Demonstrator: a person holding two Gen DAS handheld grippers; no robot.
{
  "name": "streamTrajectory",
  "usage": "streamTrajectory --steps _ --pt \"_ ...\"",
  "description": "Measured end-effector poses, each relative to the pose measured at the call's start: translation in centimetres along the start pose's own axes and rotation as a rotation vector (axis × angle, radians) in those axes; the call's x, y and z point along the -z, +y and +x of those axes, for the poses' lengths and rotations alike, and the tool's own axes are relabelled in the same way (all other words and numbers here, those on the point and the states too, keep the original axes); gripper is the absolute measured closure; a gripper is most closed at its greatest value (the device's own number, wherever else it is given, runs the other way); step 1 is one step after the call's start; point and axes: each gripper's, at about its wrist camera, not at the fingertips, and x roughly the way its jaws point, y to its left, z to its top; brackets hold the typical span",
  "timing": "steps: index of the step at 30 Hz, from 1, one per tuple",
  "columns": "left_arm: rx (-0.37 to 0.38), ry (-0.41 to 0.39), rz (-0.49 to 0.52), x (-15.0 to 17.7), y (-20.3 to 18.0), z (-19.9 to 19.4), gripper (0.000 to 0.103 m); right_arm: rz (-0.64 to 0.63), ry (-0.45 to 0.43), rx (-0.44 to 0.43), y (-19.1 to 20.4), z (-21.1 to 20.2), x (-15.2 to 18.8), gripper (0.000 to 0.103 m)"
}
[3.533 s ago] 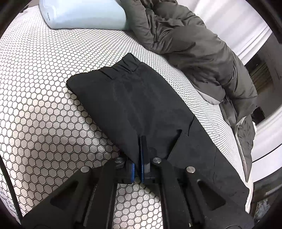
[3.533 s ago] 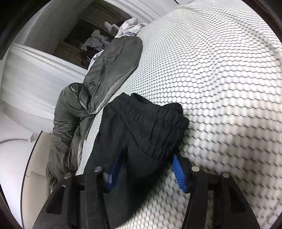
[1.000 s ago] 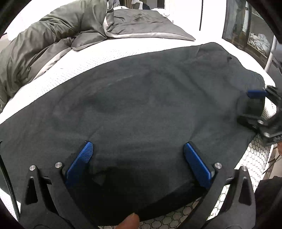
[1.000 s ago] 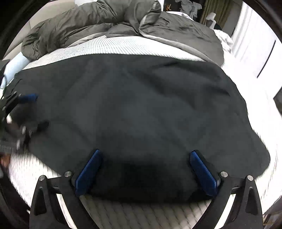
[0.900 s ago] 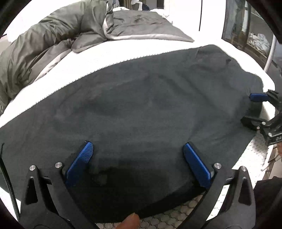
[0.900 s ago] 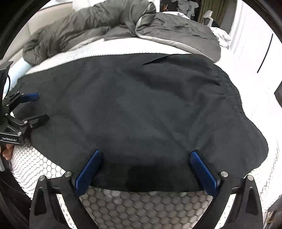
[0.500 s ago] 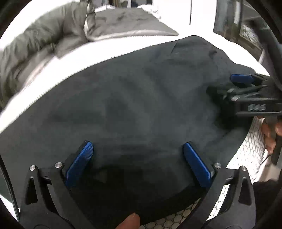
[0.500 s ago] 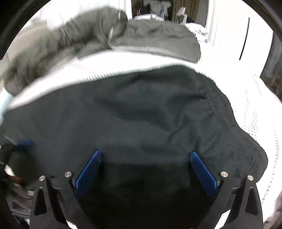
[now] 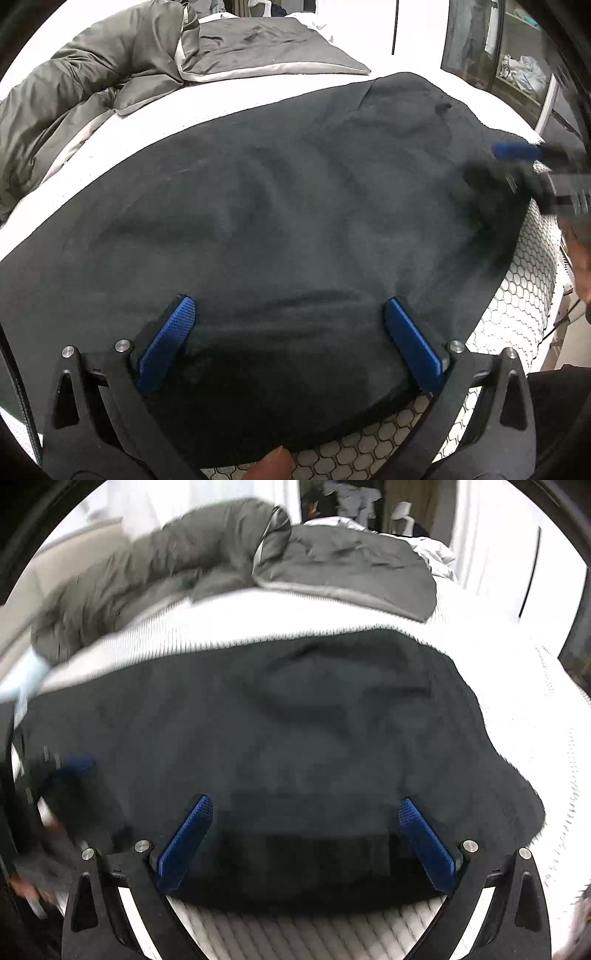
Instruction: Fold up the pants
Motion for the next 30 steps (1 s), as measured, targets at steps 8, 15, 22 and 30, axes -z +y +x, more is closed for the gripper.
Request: streamTrajectory --steps 8,15,22,30 --pt "0.028 0.003 -0.007 -0.2 0.1 -0.3 0.001 -0.056 0.118 0.176 1.5 6.7 -2.3 0.001" --pt "-0.055 -0.057 -0.137 -3.5 6.2 -1.9 0.001 -0.141 0.159 0.131 0.0 2.4 1.1 0.001" --pt "-0.166 0.100 -0.206 -2.1 10.8 1.9 0.000 -0.155 0.128 0.121 -1.3 -0.5 3.5 0.001" --pt "-0.172 0.091 -0.160 -0.4 10.5 0.5 0.000 -0.020 0.034 0.028 0.5 2.4 -3.1 0.001"
